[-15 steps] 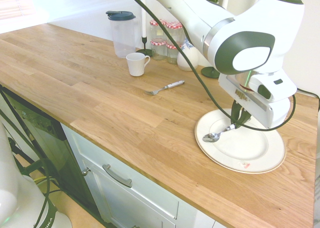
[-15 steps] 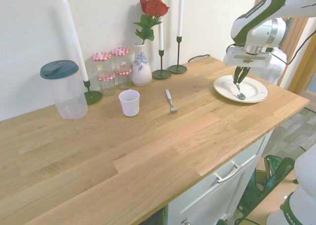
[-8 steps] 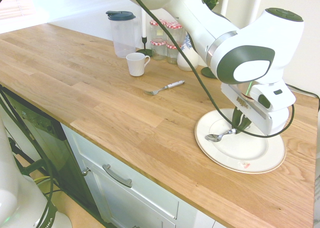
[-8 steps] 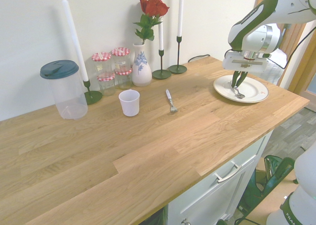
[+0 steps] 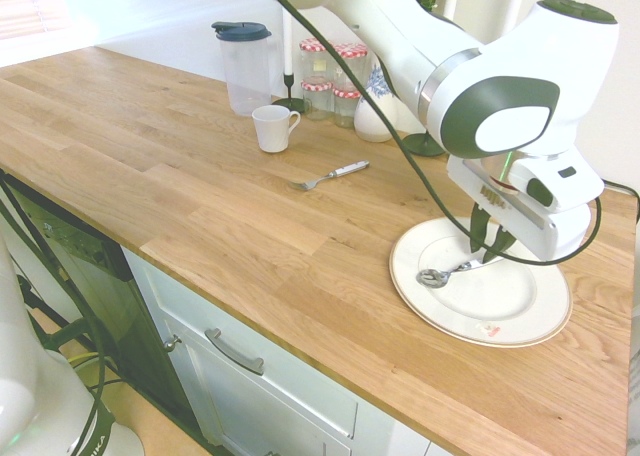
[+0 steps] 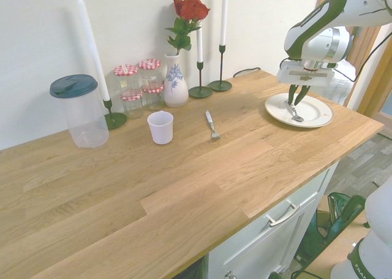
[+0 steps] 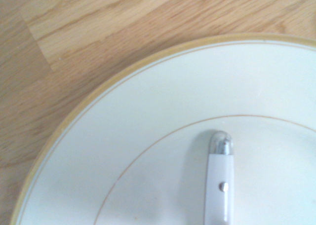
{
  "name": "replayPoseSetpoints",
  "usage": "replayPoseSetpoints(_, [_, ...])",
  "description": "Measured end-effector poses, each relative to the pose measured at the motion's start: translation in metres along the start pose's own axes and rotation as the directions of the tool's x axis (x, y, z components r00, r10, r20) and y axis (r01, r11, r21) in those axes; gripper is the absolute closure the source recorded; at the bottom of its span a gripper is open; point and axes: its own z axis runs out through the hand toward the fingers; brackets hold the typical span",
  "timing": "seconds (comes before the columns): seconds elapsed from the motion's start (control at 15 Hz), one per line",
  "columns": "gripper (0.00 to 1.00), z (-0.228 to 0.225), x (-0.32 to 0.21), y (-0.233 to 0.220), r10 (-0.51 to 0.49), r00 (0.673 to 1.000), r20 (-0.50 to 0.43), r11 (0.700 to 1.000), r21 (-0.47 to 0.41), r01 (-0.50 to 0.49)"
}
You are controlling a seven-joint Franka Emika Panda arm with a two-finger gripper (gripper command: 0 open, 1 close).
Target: Put the spoon into the plate
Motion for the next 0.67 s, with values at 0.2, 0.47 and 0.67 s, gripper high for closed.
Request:
replayPoseSetpoints(0.2, [0.00,-0.053,-0.011,-0.001,-0.071,0.997,-0.042,0.998,-0.002,0.071])
replayPoseSetpoints(0.47, [0.00,-0.110,-0.147,-0.036,-0.299,0.953,-0.054,0.954,-0.022,0.298])
replayPoseSetpoints(0.67, [0.00,-0.117,-0.298,-0.040,-0.446,0.895,-0.030,0.895,-0.030,0.445])
